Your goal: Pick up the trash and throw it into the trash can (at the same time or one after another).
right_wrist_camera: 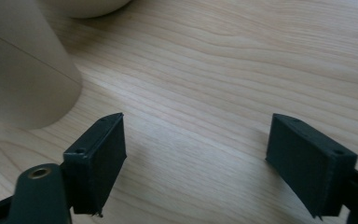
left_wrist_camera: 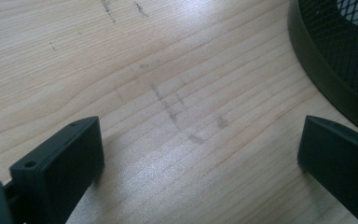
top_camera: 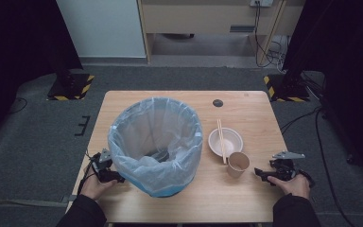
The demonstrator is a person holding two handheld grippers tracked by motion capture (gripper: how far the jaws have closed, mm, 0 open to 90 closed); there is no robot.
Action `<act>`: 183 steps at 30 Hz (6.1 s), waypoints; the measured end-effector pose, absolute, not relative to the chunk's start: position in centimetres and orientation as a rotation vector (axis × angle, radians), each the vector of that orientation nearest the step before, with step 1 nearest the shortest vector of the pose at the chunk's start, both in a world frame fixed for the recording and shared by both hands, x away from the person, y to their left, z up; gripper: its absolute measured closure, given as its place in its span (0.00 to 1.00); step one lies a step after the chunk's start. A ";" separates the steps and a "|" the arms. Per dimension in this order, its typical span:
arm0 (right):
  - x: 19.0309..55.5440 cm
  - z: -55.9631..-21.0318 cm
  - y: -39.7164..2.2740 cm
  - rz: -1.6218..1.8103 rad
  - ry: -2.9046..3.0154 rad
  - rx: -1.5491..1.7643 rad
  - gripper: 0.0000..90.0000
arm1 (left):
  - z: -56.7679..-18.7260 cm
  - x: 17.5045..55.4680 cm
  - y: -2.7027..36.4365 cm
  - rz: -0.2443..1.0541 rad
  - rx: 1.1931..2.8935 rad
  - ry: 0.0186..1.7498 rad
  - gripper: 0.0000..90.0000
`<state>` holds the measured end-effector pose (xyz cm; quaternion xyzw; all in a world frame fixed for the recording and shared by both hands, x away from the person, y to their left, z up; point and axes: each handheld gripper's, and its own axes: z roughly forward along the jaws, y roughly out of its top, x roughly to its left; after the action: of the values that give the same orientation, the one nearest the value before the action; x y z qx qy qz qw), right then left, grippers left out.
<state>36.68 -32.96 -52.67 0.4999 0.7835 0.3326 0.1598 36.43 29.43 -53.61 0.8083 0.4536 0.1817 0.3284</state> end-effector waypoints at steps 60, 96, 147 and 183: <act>37.3 -47.0 -26.3 1.057 2.315 1.371 0.85 | -53.6 36.3 29.0 0.485 2.106 1.210 0.00; 35.1 -38.7 -29.5 1.586 1.739 1.294 0.94 | -53.6 36.3 29.0 0.485 2.106 1.210 0.00; 35.5 -26.5 -17.7 1.987 1.585 0.856 0.94 | -53.6 36.3 28.9 0.484 2.106 1.205 0.00; 36.5 -27.9 -12.0 1.867 1.882 0.781 0.62 | -53.6 36.3 28.9 0.483 2.107 1.201 0.00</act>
<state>36.51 -11.99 -27.86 0.2776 0.6688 0.6636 0.1879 36.32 28.88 -53.63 0.8049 0.4589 0.1844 0.3279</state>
